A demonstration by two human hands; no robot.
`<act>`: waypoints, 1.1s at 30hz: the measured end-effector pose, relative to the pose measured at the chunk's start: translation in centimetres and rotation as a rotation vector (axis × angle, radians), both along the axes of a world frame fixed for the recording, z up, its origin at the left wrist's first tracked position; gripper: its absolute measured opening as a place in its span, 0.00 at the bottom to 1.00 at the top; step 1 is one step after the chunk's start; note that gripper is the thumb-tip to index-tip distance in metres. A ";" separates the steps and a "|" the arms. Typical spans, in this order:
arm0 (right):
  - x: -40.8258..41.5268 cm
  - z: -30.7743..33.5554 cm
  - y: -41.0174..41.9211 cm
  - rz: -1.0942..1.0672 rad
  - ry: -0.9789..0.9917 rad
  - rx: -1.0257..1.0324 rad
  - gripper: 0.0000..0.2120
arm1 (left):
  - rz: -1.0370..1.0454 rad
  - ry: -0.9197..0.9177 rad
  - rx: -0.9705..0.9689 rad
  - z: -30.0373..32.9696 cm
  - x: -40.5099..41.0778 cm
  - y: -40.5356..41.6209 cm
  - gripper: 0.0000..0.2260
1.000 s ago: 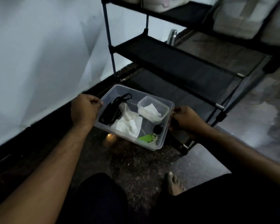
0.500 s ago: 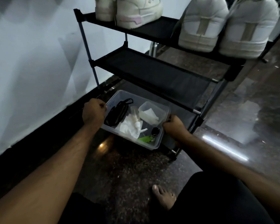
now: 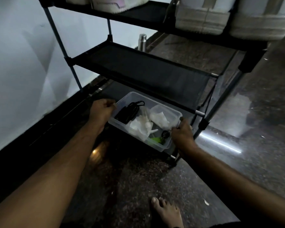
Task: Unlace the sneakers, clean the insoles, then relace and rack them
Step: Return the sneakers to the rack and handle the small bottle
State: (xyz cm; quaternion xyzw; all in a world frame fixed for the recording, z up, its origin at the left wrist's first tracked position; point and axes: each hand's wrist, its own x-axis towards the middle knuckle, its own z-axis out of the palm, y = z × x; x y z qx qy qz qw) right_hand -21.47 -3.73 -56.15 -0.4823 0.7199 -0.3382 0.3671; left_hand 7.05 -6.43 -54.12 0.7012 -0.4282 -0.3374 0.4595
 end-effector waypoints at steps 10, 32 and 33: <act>-0.5 -2.0 0.0 0.084 0.124 -0.061 0.27 | 0.126 0.168 -0.102 -3.5 -2.5 -0.6 0.11; 4.8 16.6 5.2 0.561 0.137 -0.091 0.36 | 0.484 0.148 -0.366 12.4 5.9 8.6 0.08; 4.6 17.4 5.0 0.538 0.130 -0.103 0.36 | 0.482 0.153 -0.374 12.7 5.8 8.1 0.08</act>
